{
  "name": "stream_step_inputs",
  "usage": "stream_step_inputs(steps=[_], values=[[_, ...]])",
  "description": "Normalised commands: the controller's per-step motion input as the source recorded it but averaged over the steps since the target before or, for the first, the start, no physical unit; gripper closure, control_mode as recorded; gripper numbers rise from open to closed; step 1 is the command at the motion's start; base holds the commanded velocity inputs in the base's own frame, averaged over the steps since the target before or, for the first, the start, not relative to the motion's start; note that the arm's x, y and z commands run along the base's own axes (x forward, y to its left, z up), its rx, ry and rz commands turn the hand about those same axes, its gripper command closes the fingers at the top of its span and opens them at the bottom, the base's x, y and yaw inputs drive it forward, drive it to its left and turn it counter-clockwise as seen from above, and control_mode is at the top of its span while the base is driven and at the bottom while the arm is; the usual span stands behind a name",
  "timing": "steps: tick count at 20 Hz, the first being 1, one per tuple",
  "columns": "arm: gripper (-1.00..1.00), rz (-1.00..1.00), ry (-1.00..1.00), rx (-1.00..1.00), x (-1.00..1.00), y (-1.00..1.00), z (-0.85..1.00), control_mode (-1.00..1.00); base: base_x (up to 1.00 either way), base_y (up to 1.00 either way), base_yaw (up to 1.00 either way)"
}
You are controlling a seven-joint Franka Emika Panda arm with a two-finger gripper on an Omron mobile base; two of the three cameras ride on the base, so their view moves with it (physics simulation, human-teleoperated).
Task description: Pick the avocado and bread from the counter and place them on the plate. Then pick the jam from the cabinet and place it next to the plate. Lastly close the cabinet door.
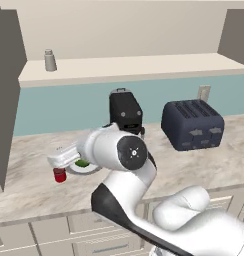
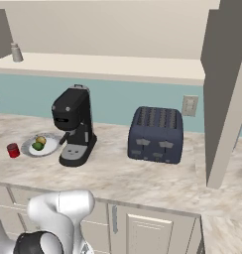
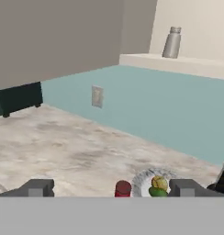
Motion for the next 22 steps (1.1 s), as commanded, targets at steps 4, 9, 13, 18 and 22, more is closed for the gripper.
stream_step_inputs(steps=[4, 9, 13, 18, 22], values=[[-1.0, -0.2, 0.28, 0.0, -0.69, -0.63, 0.76, -1.0, 0.0, 0.0, 0.0], [-1.0, -0.16, 0.17, 0.0, -0.9, -0.99, 0.16, -1.0, 0.0, 0.0, 0.0], [-1.0, -0.02, -0.23, 0.02, -1.0, -1.0, -0.16, -1.0, 0.0, 0.0, 0.0], [-1.0, -0.03, -0.27, 0.07, -0.91, -1.0, -0.04, -1.0, 0.0, 0.0, 0.0], [-1.0, -0.12, -0.02, 0.17, -0.45, -1.0, 0.12, -1.0, 0.0, 0.0, 0.0]])
